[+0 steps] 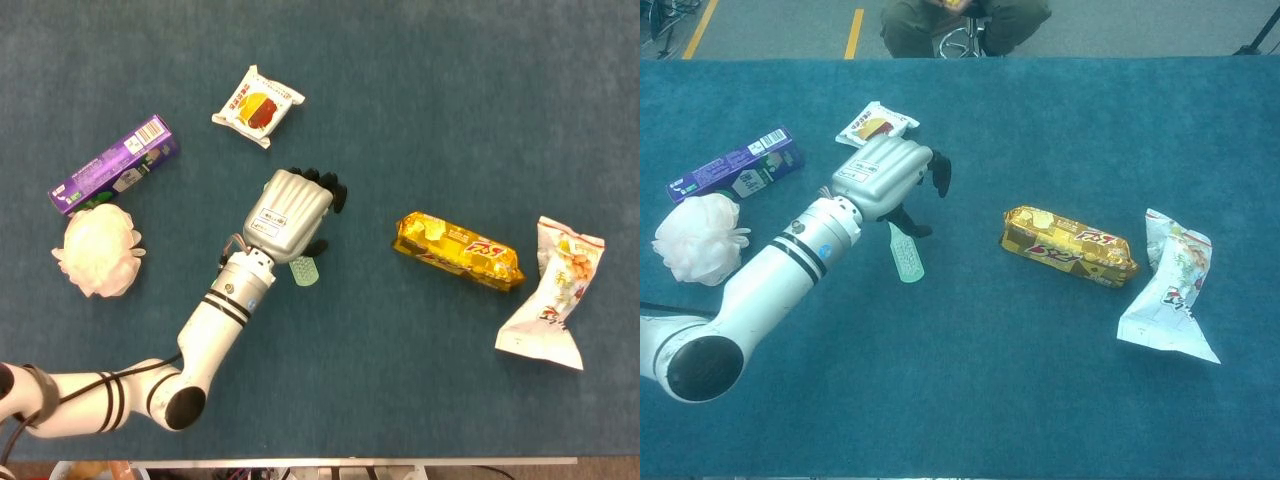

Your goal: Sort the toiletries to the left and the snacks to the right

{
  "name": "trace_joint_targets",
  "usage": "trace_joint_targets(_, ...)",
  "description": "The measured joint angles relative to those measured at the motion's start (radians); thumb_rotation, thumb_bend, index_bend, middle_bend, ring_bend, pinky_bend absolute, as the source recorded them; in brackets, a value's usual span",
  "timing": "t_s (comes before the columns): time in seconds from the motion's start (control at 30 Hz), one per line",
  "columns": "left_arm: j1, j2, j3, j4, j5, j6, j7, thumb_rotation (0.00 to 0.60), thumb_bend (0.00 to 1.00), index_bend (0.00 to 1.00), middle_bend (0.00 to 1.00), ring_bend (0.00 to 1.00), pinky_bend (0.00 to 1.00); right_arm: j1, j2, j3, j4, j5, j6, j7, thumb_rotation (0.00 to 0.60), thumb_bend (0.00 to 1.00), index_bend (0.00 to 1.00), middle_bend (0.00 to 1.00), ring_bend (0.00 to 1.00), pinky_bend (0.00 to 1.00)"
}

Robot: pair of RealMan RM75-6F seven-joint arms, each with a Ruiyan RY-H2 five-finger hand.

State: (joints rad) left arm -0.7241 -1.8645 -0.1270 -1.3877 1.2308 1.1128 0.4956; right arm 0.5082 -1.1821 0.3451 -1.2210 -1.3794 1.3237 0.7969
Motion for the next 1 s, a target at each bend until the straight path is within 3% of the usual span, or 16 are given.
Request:
trace_joint_targets(0.47, 0.01, -0.08, -0.006, 0.154, -0.019, -0.049, -0.073, 0.6, 0.11, 0.49, 0.42, 0.42, 0.52, 0.001, -0.022, -0.013, 0.031, -0.006, -0.013, 0.015, 0.6, 0.0, 0.43, 0.44, 0.36, 0.52)
trace_joint_targets(1.0, 0.05, -0.103, 0.002, 0.302, -0.012, -0.06, -0.116, 0.6, 0.11, 0.49, 0.42, 0.42, 0.51, 0.002, -0.038, -0.023, 0.054, -0.008, -0.028, 0.026, 0.6, 0.0, 0.43, 0.44, 0.36, 0.52)
